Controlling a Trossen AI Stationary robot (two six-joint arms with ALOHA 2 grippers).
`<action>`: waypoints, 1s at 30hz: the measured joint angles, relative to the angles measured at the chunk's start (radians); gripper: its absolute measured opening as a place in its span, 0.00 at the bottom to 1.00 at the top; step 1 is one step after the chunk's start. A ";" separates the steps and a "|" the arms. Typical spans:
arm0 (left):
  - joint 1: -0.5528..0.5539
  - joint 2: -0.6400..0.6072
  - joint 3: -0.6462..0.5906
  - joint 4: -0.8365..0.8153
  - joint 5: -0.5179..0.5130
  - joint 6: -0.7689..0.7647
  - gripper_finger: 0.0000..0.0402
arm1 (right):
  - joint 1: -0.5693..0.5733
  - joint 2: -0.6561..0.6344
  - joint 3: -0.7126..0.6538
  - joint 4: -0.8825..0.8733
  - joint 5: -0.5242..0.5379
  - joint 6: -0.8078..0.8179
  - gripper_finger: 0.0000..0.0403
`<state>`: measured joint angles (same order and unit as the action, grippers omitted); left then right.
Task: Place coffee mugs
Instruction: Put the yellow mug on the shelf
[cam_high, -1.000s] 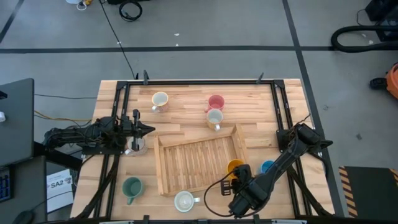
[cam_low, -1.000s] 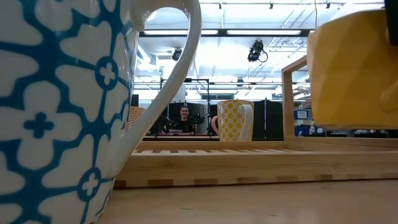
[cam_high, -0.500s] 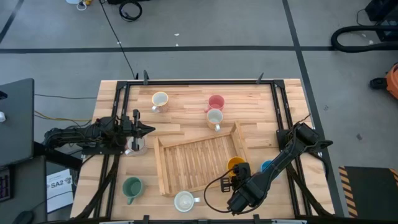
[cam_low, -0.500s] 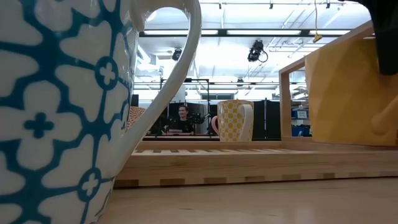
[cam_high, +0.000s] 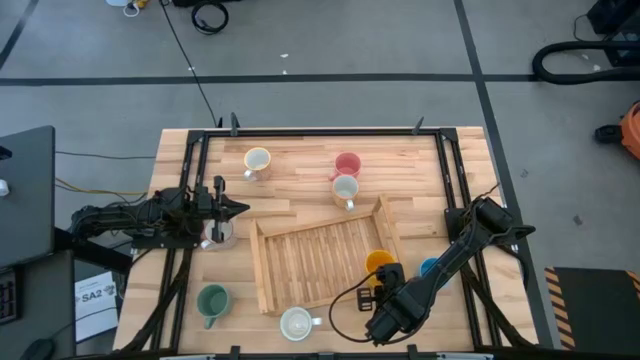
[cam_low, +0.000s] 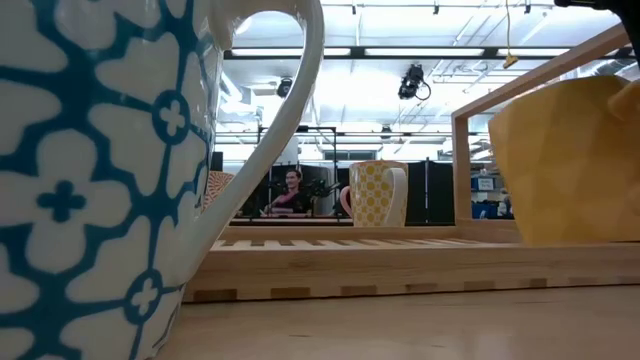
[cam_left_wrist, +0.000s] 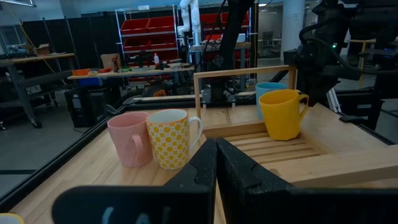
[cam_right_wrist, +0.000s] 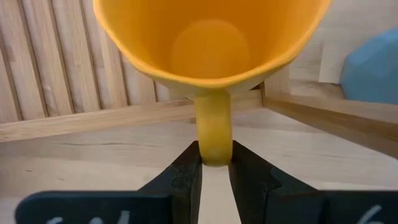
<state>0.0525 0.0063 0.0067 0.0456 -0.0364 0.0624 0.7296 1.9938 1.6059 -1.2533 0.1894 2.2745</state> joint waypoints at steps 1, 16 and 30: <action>0.000 0.000 0.000 0.000 0.000 0.000 0.03 | 0.000 0.000 0.000 0.000 0.000 0.000 0.20; 0.000 0.000 0.000 0.000 0.000 0.000 0.03 | -0.002 0.000 0.000 -0.016 0.051 0.000 0.20; 0.000 0.000 0.000 0.000 0.000 0.000 0.03 | -0.010 0.000 -0.036 -0.004 -0.003 0.000 0.19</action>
<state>0.0525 0.0064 0.0067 0.0456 -0.0368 0.0624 0.7200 1.9938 1.5700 -1.2575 0.1869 2.2745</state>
